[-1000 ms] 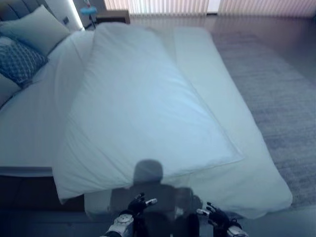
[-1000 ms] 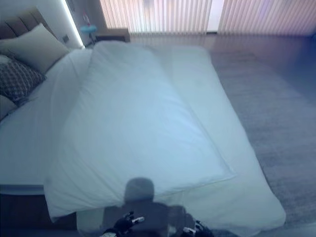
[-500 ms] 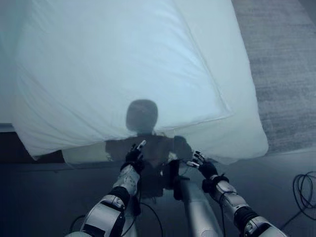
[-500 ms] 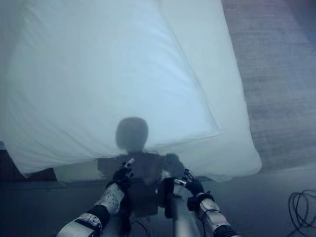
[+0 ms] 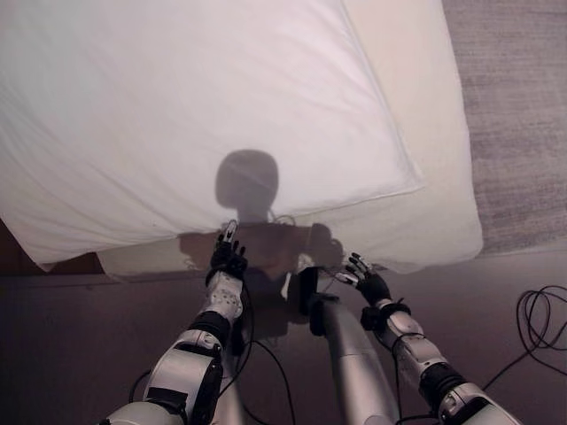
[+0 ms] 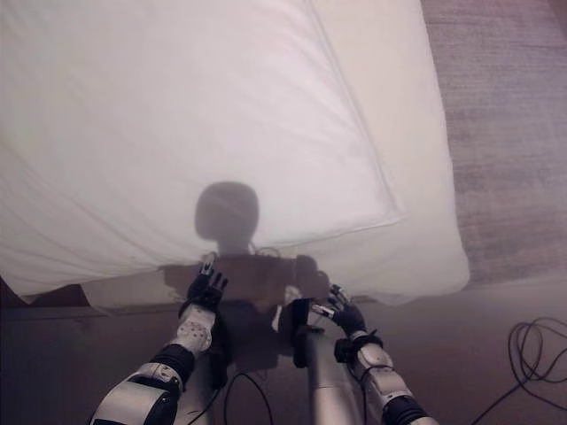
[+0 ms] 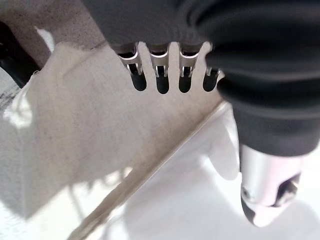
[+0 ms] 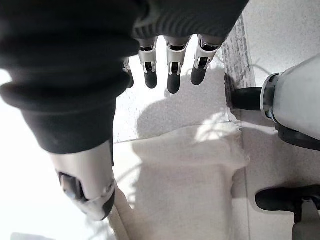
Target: Make the bed
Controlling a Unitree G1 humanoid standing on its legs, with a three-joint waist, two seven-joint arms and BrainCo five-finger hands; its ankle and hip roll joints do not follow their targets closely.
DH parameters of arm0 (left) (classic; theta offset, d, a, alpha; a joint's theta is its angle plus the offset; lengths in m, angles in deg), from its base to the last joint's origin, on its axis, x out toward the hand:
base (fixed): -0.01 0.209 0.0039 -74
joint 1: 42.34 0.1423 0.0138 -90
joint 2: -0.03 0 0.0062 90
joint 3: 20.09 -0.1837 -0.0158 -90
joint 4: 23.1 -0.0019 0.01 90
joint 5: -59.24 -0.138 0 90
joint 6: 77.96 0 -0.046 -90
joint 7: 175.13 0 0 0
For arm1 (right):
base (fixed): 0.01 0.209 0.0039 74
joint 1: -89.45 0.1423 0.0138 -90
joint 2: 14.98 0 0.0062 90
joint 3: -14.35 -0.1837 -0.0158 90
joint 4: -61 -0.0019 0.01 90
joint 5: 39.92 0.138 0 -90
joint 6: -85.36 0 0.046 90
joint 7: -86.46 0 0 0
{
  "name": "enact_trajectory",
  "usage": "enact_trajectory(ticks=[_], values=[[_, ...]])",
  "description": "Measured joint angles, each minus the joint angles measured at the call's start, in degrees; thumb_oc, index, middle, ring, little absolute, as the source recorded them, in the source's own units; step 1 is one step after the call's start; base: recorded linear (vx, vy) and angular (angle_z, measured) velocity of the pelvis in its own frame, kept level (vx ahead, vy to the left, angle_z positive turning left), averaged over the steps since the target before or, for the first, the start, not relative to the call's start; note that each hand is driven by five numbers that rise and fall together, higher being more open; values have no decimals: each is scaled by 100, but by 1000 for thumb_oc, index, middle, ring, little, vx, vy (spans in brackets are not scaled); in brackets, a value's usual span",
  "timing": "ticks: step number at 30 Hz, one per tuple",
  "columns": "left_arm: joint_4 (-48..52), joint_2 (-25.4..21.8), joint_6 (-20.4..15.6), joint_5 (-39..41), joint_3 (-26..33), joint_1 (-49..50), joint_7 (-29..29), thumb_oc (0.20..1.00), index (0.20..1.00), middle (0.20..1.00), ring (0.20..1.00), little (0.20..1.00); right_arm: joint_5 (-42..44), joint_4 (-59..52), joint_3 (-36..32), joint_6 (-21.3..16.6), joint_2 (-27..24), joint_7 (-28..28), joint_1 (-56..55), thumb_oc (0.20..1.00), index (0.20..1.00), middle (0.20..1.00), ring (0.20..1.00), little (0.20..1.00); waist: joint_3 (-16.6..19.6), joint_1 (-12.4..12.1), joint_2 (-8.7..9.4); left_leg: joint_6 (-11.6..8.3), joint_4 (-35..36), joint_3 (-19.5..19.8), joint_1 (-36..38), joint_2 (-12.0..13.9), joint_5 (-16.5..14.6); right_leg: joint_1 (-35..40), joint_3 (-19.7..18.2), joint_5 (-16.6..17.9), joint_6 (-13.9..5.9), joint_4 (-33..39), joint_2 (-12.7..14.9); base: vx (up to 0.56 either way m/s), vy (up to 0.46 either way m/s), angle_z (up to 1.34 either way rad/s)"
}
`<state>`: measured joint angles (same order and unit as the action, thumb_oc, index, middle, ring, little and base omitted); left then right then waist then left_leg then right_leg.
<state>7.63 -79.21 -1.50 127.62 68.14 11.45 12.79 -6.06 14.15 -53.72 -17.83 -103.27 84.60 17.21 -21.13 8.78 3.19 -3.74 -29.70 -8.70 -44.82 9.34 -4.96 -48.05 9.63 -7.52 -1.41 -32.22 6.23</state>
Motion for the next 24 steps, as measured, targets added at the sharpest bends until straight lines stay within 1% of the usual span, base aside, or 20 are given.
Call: enact_trajectory(ticks=[4, 9, 11, 18, 24], values=[[230, 30, -147, 229, 204, -10, -1, 1000, 1000, 1000, 1000, 1000, -22, -29, 18, -8, 1, -1, -2, 1000, 1000, 1000, 1000, 1000, 6, 2, 11, -10, 15, -9, -2, 6, -9, -17, -13, -2, -2, 21, -7, 0, 0, 0], [634, 22, -334, 450, 314, -72, 14, 1000, 1000, 1000, 1000, 1000, -63, -181, 23, -12, -8, -8, -1, 1000, 1000, 1000, 1000, 1000, 20, 2, 27, -39, 0, 6, -107, 35, -18, -124, -10, 0, -1, -4, -17, 2, 0, -1], [646, 14, -374, 501, 357, -158, 117, 1000, 1000, 1000, 1000, 1000, -64, -267, 49, -13, -18, -10, 0, 1000, 1000, 1000, 1000, 1000, 22, 8, 28, -52, -26, 23, -177, 43, -10, -178, 3, 17, 20, -20, -19, 0, 0, 0], [833, -51, -429, 505, 354, -342, 318, 1000, 1000, 1000, 1000, 1000, -65, -349, 92, -14, -37, -9, -9, 1000, 1000, 1000, 1000, 1000, 33, -3, 47, -56, -118, 78, -305, 28, -7, -256, 38, 17, 18, -73, -7, -7, 8, 2], [843, -185, -438, 511, 355, -428, 380, 1000, 1000, 1000, 1000, 1000, -65, -357, 128, -14, -27, -9, -11, 1000, 1000, 1000, 1000, 1000, 120, -8, 130, -50, -137, 92, -378, 32, -6, -335, 40, 21, 23, -100, 8, 0, 0, 0]])
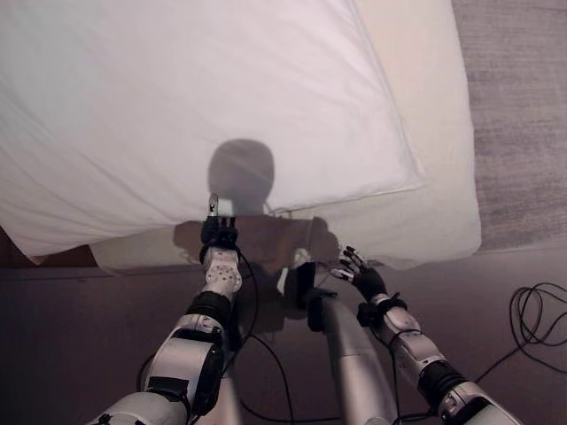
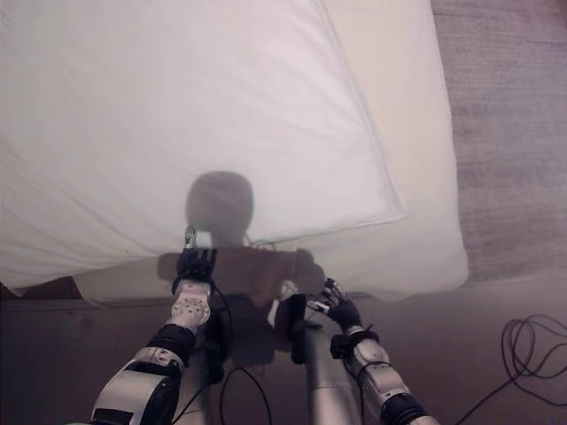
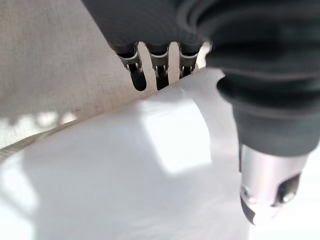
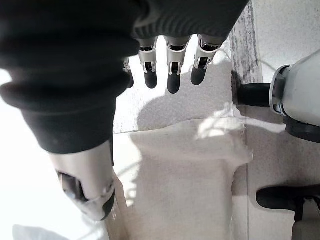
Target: Make the bed
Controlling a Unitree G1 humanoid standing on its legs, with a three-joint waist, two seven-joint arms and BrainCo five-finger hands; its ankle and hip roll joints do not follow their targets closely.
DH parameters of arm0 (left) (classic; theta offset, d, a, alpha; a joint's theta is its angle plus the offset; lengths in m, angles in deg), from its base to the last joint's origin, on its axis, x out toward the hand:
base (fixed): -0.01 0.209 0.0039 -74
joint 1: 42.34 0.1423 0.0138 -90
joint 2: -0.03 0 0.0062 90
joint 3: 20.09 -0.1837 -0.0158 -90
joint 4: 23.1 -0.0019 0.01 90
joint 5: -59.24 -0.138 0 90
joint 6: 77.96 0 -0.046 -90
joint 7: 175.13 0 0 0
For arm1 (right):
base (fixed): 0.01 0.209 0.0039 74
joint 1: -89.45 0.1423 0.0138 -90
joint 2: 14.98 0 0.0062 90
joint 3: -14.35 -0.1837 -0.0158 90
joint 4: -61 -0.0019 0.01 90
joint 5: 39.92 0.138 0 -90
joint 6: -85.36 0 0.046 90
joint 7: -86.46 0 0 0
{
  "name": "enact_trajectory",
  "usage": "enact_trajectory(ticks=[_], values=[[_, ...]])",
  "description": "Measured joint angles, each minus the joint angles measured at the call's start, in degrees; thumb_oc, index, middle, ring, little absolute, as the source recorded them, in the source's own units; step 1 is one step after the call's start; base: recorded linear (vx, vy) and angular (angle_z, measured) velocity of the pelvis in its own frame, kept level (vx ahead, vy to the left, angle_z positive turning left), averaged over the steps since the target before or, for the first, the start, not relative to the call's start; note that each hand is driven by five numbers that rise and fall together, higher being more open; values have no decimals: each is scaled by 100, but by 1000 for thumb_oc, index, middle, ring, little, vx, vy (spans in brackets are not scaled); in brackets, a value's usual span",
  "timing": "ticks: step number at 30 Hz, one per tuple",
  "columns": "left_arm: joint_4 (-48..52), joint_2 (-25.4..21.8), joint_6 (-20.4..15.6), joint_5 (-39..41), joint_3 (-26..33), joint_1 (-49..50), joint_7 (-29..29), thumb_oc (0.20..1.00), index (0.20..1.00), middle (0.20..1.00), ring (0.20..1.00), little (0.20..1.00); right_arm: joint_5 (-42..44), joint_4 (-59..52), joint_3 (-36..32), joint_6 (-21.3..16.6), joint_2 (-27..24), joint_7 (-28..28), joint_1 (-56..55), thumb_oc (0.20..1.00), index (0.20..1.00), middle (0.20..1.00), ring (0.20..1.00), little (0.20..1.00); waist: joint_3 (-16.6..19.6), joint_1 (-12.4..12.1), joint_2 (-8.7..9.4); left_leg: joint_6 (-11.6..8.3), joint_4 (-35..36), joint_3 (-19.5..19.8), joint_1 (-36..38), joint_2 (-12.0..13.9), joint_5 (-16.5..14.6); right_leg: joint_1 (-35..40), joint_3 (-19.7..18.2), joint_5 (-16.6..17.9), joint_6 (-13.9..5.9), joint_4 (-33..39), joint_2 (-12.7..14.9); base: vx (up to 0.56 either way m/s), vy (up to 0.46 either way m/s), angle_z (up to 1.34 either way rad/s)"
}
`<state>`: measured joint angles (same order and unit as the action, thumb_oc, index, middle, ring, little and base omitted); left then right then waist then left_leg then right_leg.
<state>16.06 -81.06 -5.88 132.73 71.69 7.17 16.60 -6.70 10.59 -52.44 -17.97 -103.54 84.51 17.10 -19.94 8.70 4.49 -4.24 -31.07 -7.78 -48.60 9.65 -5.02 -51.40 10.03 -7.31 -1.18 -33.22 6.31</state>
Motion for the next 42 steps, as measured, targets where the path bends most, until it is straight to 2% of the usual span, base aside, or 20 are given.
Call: enact_trajectory(ticks=[1, 2, 3, 4, 17, 25, 27, 32, 33, 36, 38, 42], values=[[0, -14, 0, 1, -3, -2, 5, 937, 937, 937, 937, 937, 0, 0, 4, 0, 2, 0, -3, 1000, 1000, 1000, 1000, 1000, 0, -7, -1, -2, 2, 2, 0, 0, 4, 0, 1, 0, 1, -4, 1, 0, 0, 0], [1, -30, -2, 2, -1, -6, 18, 551, 551, 551, 551, 551, 0, 0, 5, 0, 4, 0, -11, 1000, 1000, 1000, 1000, 1000, 1, -7, -3, -2, 2, 1, 0, -1, 4, 0, 1, 0, 0, -7, 3, 0, 0, 0], [2, -35, -7, 2, 0, -10, 31, 423, 423, 423, 423, 423, 0, 0, 5, 0, 5, -1, -16, 1000, 1000, 1000, 1000, 1000, 1, -10, -3, -2, 2, 2, 0, -2, 4, 0, 1, 0, 0, -9, 5, 0, 0, 0], [5, -37, -24, 1, -1, -11, 46, 200, 200, 200, 200, 200, 0, 0, 4, 0, 6, -2, -20, 1000, 1000, 1000, 1000, 1000, 1, -10, -3, -2, 2, 4, -1, -3, 4, 0, 4, 0, 0, -12, 8, 0, 0, 0], [729, -4, -358, 49, -61, -8, 7, 200, 200, 200, 200, 200, 6, -2, 53, 0, 53, -43, -51, 1000, 1000, 1000, 1000, 1000, 0, -54, -7, 55, 38, 8, 10, -125, 44, -6, 11, -3, -2, -65, 104, -1, -3, 3], [1257, 196, -434, 53, -265, 131, 1, 200, 200, 200, 200, 200, 358, -52, 197, -1, 209, 38, -54, 1000, 1000, 1000, 1000, 1000, -13, -228, -27, 81, 99, 7, 38, -162, 85, -5, 10, -3, -2, -85, 138, 1, -1, 1], [1421, 224, -444, 54, -295, 190, -5, 200, 200, 200, 200, 200, 619, -56, 253, 0, 301, 154, -8, 1000, 1000, 1000, 1000, 1000, -23, -249, -42, 90, 188, 3, 79, -202, 134, 6, 12, -3, -2, -84, 181, 1, 0, 8], [1890, 407, -542, 215, -654, 368, -68, 200, 200, 200, 200, 200, 2225, 246, 477, 235, 778, 782, 371, 1000, 1000, 1000, 1000, 1000, -62, -351, -99, 82, 323, 52, 199, -235, 224, 146, 109, -8, -4, -42, 208, 4, 0, 10], [1980, 446, -552, 219, -771, 391, -72, 200, 200, 200, 200, 200, 2577, 300, 529, 304, 958, 898, 534, 1000, 1000, 1000, 1000, 1000, -88, -469, -140, 86, 363, 93, 224, -254, 244, 183, 139, -13, -2, -30, 219, 3, -1, 10], [2079, 500, -581, 220, -986, 404, -98, 200, 200, 200, 200, 200, 3483, 666, 614, 497, 1329, 1055, 1081, 1000, 1000, 1000, 1000, 1000, -129, -531, -181, 56, 492, 175, 287, -298, 343, 245, 193, -13, 4, 3, 232, 2, -9, 12], [2109, 566, -599, 222, -1048, 404, -109, 200, 200, 200, 200, 200, 4050, 680, 614, 602, 1590, 1188, 1434, 1000, 1000, 1000, 1000, 1000, -137, -656, -189, 81, 564, 195, 302, -315, 377, 255, 236, -22, 14, 1, 257, 8, 10, 12], [2355, 598, -610, 223, -1250, 397, -164, 200, 200, 200, 200, 200, 4837, 688, 488, 677, 1806, 1275, 2008, 1000, 1000, 1000, 1000, 1000, -348, -692, -223, 68, 577, 311, 365, -392, 431, 364, 315, -34, 31, -16, 321, 12, 4, 14]])
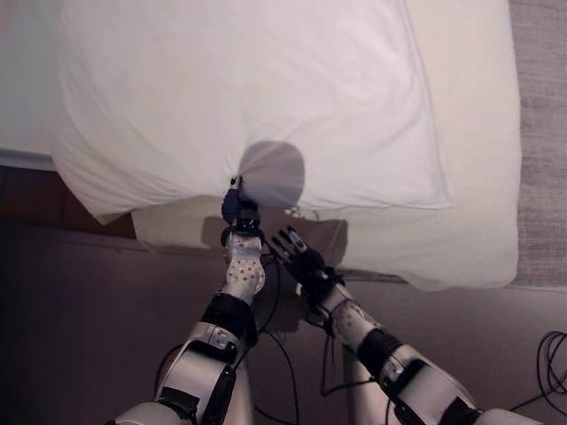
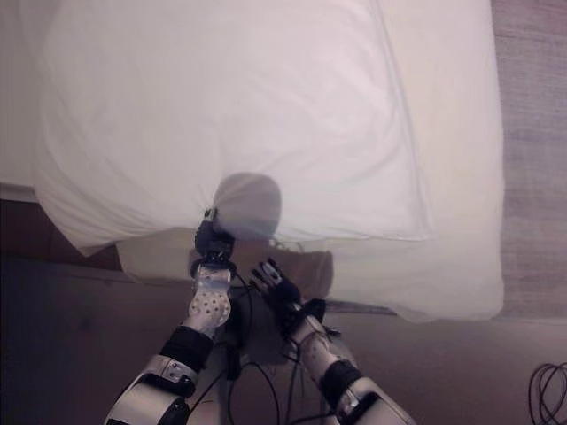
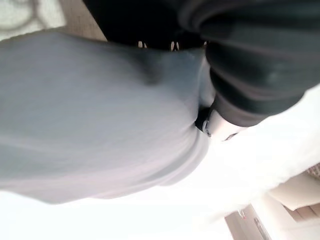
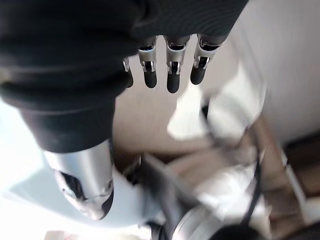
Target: Make the bed
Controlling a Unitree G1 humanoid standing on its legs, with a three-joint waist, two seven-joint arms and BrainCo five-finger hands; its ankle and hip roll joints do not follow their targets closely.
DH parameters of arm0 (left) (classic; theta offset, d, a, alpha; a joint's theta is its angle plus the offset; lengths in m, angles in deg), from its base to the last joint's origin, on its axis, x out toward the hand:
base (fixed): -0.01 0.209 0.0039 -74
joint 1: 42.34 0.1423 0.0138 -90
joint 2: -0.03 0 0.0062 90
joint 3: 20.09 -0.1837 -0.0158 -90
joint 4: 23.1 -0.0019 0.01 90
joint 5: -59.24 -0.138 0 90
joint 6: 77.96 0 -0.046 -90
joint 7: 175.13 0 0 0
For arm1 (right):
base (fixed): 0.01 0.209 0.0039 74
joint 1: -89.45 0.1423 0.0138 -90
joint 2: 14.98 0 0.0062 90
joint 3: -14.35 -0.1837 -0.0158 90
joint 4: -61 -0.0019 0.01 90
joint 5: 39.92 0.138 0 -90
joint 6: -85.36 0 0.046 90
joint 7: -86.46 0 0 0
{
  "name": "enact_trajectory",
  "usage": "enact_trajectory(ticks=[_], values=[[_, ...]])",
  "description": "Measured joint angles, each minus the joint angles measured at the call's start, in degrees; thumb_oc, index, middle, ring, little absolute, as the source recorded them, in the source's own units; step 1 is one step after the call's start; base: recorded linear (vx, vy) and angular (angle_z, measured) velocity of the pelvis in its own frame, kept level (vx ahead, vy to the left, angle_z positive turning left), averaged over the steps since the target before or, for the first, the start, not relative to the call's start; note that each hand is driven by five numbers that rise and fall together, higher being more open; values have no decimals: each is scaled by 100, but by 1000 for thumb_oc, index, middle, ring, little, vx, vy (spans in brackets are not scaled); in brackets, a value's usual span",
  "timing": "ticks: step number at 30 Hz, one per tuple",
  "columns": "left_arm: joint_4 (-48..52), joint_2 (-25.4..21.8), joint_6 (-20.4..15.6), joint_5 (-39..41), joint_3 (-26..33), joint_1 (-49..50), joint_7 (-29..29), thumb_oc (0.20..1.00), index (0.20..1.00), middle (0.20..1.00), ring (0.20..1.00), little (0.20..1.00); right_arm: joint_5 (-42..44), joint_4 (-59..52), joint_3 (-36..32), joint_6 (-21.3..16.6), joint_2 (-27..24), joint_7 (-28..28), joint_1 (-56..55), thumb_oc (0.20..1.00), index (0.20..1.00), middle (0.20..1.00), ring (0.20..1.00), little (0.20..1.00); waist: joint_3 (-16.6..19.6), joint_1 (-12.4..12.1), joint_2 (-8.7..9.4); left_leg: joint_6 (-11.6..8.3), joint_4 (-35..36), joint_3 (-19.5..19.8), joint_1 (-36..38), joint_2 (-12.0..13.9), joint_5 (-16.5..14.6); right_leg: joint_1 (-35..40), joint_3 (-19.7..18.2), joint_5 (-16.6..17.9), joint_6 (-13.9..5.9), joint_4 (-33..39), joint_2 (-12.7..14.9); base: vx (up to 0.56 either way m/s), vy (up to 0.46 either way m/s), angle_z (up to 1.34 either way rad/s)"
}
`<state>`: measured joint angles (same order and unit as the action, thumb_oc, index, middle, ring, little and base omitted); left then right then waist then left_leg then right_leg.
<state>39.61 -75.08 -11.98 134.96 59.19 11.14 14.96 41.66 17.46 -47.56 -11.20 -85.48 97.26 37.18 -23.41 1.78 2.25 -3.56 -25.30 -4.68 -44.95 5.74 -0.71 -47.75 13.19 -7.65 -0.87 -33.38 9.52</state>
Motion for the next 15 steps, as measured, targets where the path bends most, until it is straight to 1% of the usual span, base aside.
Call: enact_trajectory(ticks=[3, 7, 11, 15], values=[[167, -5, 41, 0, -199, 45, -17, 200, 200, 200, 200, 200, 550, -146, -64, 32, -12, -2, 153, 1000, 1000, 1000, 1000, 1000, -55, -89, -30, 23, 22, 16, 29, -81, 21, 13, 6, -22, 3, -42, 74, 14, 14, 8], [371, -79, 98, 0, -282, 84, -48, 200, 200, 200, 200, 200, 893, -283, -70, 22, 2, -74, 125, 1000, 1000, 1000, 1000, 1000, -74, -150, -46, 37, 36, 27, 30, -108, 29, 16, 5, -27, 1, -50, 99, 6, 16, 4], [509, -211, 134, -4, -324, 255, -53, 200, 200, 200, 200, 200, 1204, -690, -301, -126, -23, -138, 62, 1000, 1000, 1000, 1000, 1000, -80, -129, -57, 48, 51, 31, 32, -124, 39, 16, 13, -28, 0, -50, 115, 0, 0, 0], [774, -296, 173, -39, -285, 462, -53, 200, 200, 200, 200, 200, 1261, -1512, -476, -336, -282, -125, -178, 1000, 1000, 1000, 1000, 1000, -83, -122, -63, 48, 67, 35, 33, -126, 39, 11, 16, -42, -19, -48, 117, 0, 0, 0]])
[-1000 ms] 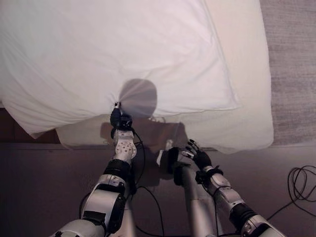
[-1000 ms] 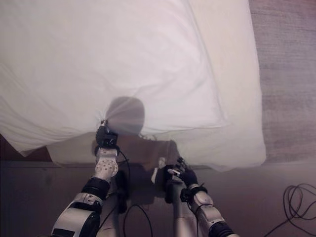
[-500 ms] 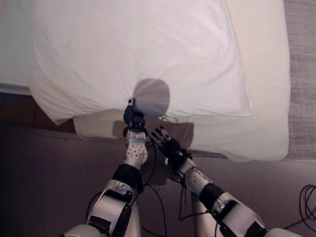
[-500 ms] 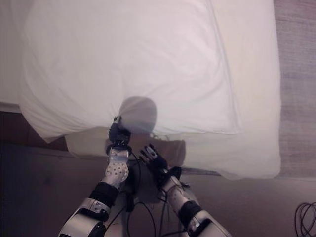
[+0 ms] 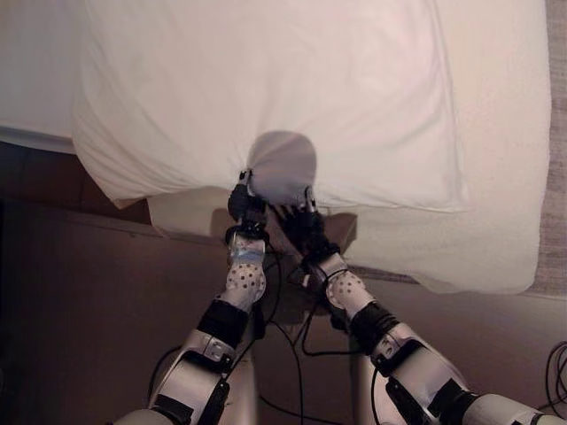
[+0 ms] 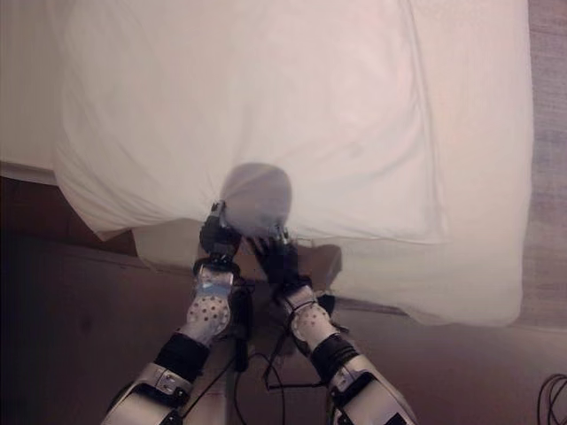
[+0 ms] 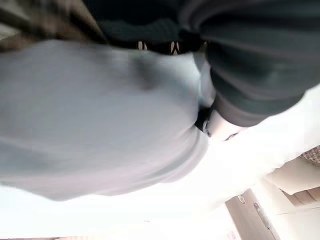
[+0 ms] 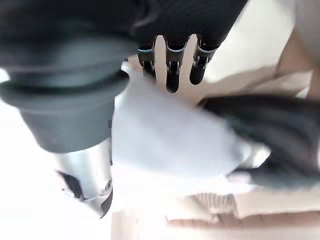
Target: Make the bed
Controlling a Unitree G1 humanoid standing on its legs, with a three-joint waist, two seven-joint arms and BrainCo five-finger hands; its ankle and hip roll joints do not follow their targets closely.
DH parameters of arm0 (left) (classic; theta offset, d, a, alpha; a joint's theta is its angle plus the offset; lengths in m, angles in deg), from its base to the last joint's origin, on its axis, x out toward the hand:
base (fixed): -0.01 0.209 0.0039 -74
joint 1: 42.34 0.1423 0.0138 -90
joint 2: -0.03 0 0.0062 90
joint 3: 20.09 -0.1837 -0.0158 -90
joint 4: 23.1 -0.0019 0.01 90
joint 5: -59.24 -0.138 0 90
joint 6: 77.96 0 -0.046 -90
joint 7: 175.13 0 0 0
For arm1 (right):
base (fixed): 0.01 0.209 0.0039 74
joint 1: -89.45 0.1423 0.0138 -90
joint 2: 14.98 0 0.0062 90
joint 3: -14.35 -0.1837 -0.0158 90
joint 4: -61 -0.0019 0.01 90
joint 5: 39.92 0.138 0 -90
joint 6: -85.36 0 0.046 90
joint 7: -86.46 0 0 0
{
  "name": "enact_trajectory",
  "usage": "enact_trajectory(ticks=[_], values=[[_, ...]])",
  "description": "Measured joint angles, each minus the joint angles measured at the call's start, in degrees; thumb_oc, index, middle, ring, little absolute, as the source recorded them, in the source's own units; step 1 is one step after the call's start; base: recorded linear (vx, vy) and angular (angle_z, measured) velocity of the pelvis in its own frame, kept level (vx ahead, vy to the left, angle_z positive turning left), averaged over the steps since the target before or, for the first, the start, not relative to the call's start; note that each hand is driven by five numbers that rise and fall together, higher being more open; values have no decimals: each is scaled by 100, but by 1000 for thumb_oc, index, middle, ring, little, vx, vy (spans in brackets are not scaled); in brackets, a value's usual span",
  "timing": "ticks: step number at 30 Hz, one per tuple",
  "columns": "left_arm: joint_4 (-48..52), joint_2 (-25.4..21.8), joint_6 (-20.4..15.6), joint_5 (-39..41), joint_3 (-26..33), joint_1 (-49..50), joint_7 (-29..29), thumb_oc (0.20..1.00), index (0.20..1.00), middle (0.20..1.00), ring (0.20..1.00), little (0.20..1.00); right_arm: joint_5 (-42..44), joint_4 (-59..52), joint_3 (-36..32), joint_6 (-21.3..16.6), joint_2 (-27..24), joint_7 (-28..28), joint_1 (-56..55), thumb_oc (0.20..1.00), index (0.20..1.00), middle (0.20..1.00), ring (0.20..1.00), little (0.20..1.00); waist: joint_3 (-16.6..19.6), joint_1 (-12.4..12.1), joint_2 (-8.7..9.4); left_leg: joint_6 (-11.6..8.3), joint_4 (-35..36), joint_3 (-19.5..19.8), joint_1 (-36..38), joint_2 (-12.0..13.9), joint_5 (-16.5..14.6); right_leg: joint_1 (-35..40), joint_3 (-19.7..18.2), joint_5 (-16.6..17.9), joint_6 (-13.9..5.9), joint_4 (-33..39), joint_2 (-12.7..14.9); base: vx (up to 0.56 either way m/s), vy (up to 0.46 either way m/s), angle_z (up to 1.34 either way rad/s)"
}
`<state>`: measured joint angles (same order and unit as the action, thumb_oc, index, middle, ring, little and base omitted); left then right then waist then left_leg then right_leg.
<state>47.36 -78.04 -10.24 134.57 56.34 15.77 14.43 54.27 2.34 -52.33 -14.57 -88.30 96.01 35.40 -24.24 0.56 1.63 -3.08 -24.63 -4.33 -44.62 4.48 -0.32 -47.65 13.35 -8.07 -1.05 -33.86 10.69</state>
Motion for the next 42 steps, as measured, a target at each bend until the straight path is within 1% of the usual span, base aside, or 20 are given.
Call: enact_trajectory(ticks=[6, 9, 13, 15, 20, 23, 26, 28, 31, 37, 38, 39, 40, 42], values=[[58, -56, 63, -56, 149, 183, 6, 200, 200, 200, 200, 200, 2, -387, -247, -227, -155, 4, -278, 1000, 1000, 1000, 1000, 1000, 0, 9, -1, -1, 16, -9, -1, 6, -1, -35, -7, -34, 2, -18, -3, 0, 0, 0], [155, -107, 62, -258, 211, 257, 24, 200, 200, 200, 200, 200, 2, -544, -371, -349, -213, 4, -390, 1000, 1000, 1000, 1000, 1000, -1, 14, -1, -1, 32, -17, -3, 19, -1, -55, -17, -46, -4, -21, -13, 0, 0, 0], [307, -117, 60, -265, 280, 377, 36, 200, 200, 200, 200, 200, -3, -635, -548, -381, -381, 3, -506, 1000, 1000, 1000, 1000, 1000, -1, 16, -2, -2, 56, -22, -5, 19, -3, -76, -23, -59, -8, -18, -16, 0, 0, 0], [311, -121, 61, -266, 291, 412, 36, 200, 200, 200, 200, 200, -2, -633, -725, -400, -378, -3, -521, 1000, 1000, 1000, 1000, 1000, -1, 18, -2, -5, 59, -22, -6, 20, -5, -82, -28, -65, -7, -19, -19, 0, 0, 0], [507, -130, 58, -277, 407, 472, 44, 200, 200, 200, 200, 200, -4, -600, -1017, -546, -380, -26, -427, 1000, 1000, 1000, 1000, 1000, -1, 12, -2, -7, 80, -27, -11, 23, -6, -105, -43, -71, -5, -20, -24, 0, 0, 0], [509, -170, 59, -488, 484, 472, 76, 200, 200, 200, 200, 200, -9, -540, -1209, -622, -383, -192, -319, 1000, 1000, 1000, 1000, 1000, -1, 15, -3, -7, 86, -27, -14, 24, -6, -114, -43, -75, -4, -21, -26, 0, 0, 0], [603, -177, 58, -493, 637, 473, 121, 200, 200, 200, 200, 200, -18, -379, -1384, -678, -392, -301, -133, 1000, 1000, 1000, 1000, 1000, -1, 8, -3, -7, 100, -29, -17, 27, -5, -125, -45, -82, 6, -23, -28, -22, 1, 0], [754, -181, 46, -499, 660, 513, 172, 200, 200, 200, 200, 200, -17, -377, -1435, -737, -395, -358, -67, 1000, 1000, 1000, 1000, 1000, 0, 1, -6, -93, 90, -6, -66, 14, 31, -176, -40, -107, 22, -58, -27, -35, 3, 1], [843, -185, 43, -709, 784, 463, 256, 200, 200, 200, 200, 200, -17, -372, -1554, -771, -379, -429, 76, 1000, 1000, 1000, 1000, 1000, -1, -2, -8, -90, 32, 15, -184, 21, 29, -297, -34, -114, 27, -134, -13, -24, 1, 1], [924, -186, 39, -711, 806, 489, 463, 200, 200, 200, 200, 200, -17, -378, -1595, -994, -372, -536, 101, 1000, 1000, 1000, 1000, 1000, 0, -2, -8, -81, 0, 20, -190, 26, 23, -309, -37, -125, 45, -177, -13, 0, 0, 0], [925, -186, 38, -711, 807, 495, 464, 200, 200, 200, 200, 200, -16, -388, -1597, -1020, -370, -547, 100, 511, 511, 511, 511, 511, 0, -2, -8, -74, -7, 20, -190, 26, 18, -309, -39, -125, 45, -183, -12, 0, 0, 0], [925, -186, 38, -711, 807, 503, 465, 200, 200, 200, 200, 200, -16, -389, -1599, -1023, -370, -555, 100, 448, 448, 448, 448, 448, 0, -1, -8, -74, -9, 20, -190, 26, 18, -310, -40, -125, 45, -186, -12, 0, 0, 0], [925, -186, 38, -711, 807, 503, 465, 200, 200, 200, 200, 200, -16, -395, -1604, -1051, -366, -565, 100, 200, 200, 200, 200, 200, 0, -2, -9, -70, -9, 20, -190, 26, 16, -311, -41, -125, 45, -186, -12, 0, 0, 0], [927, -186, 38, -712, 807, 508, 465, 200, 200, 200, 200, 200, -13, -435, -1607, -1145, -349, -570, 96, 200, 200, 200, 200, 200, 0, -1, -10, -69, -8, 17, -190, 27, 15, -314, -43, -125, 45, -186, -12, 0, 0, 0]])
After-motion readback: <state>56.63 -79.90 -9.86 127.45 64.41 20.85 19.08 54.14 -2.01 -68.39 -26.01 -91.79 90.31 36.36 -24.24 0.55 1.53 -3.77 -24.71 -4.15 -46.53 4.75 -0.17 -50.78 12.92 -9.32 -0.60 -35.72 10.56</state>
